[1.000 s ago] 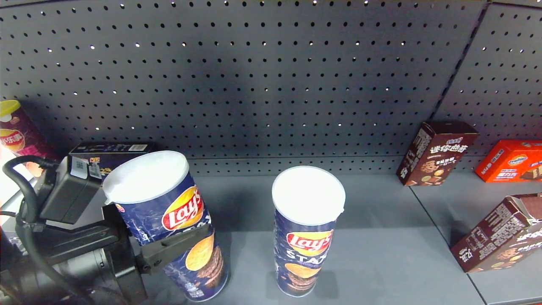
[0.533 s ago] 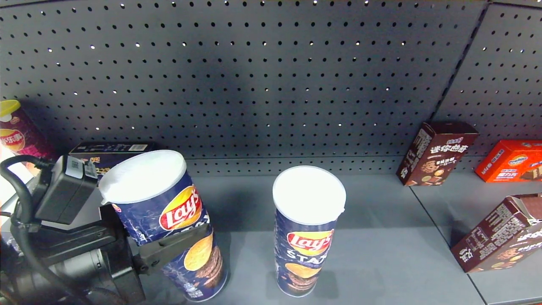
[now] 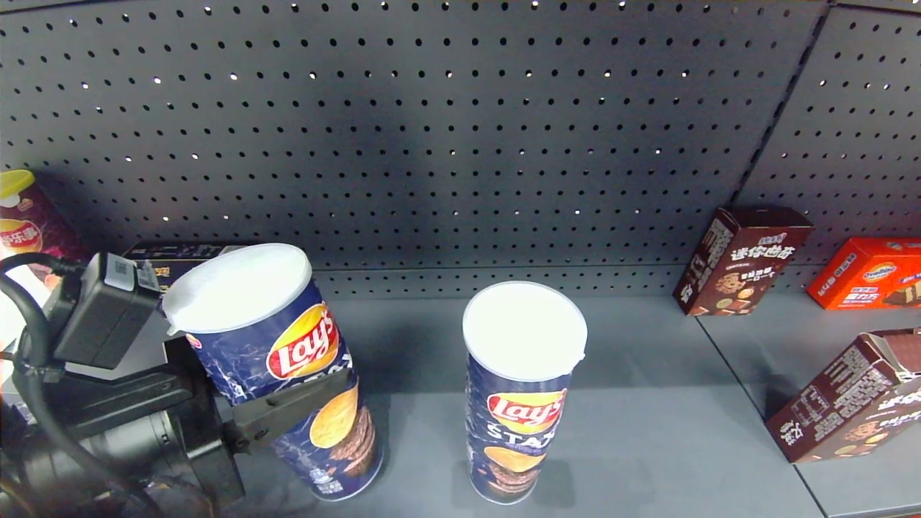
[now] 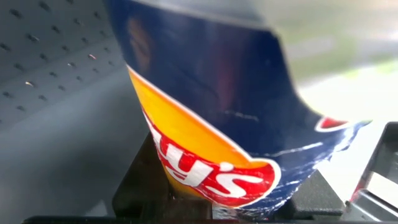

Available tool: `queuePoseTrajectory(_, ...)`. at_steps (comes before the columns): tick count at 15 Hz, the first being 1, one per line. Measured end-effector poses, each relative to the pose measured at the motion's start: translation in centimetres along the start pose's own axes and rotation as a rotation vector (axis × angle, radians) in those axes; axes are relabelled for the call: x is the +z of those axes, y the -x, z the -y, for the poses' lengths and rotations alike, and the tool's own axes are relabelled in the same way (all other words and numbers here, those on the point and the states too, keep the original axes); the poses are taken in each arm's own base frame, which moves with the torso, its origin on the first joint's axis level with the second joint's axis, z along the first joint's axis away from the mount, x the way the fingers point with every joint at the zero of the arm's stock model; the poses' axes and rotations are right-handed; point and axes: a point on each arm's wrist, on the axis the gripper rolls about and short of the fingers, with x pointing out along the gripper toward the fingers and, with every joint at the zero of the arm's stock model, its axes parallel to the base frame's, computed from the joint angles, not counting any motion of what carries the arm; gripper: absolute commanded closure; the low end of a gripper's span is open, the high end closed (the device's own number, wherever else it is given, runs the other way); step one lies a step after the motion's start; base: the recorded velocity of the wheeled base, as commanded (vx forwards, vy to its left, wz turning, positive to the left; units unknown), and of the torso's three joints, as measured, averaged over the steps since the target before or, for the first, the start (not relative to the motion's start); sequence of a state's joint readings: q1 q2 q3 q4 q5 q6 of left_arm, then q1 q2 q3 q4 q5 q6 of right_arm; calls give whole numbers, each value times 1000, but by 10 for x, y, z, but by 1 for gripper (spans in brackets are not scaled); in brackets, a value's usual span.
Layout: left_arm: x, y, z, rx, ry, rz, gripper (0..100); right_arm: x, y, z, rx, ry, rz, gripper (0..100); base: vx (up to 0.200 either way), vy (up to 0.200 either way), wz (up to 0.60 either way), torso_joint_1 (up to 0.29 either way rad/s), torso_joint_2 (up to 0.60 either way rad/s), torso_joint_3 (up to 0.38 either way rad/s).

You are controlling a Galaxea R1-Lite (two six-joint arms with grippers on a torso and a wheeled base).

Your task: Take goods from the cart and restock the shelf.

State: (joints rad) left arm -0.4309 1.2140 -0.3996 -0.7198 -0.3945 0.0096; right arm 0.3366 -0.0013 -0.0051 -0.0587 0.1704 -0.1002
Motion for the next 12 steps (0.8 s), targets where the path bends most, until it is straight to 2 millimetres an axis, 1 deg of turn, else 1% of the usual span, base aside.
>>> queuePoseTrajectory(1, 2, -1, -1, 6, -4, 5, 100, 0, 0, 0, 11, 19, 1, 0, 0, 0, 0, 0, 0, 0)
queuePoseTrajectory(2, 5, -2, -3, 9, -8, 11, 100, 0, 0, 0, -15, 21, -2, 0, 0, 0, 0, 0, 0, 0)
queuePoseTrajectory(4, 8, -5, -5, 12, -25, 17, 100, -1, 0, 3, -133, 13, -15, 0, 0, 0, 0, 0, 0, 0)
queuePoseTrajectory(5, 8, -7, -6, 13, -31, 16, 100, -1, 0, 3, -162, 3, -19, 0, 0, 0, 0, 0, 0, 0)
queuePoseTrajectory(8, 8, -10, -8, 15, -30, 11, 100, -2, 0, 2, -47, -11, -14, 0, 0, 0, 0, 0, 0, 0)
queuePoseTrajectory(9, 9, -10, -8, 15, -31, 11, 100, -2, 0, 3, -78, -25, -21, 0, 0, 0, 0, 0, 0, 0)
queuePoseTrajectory(10, 9, -11, -8, 13, -31, 12, 100, -6, 0, 4, -144, -58, -61, 0, 0, 0, 0, 0, 0, 0)
queuePoseTrajectory(12, 10, -12, -9, 9, -31, 13, 100, -7, 1, 4, -165, -78, -72, 0, 0, 0, 0, 0, 0, 0)
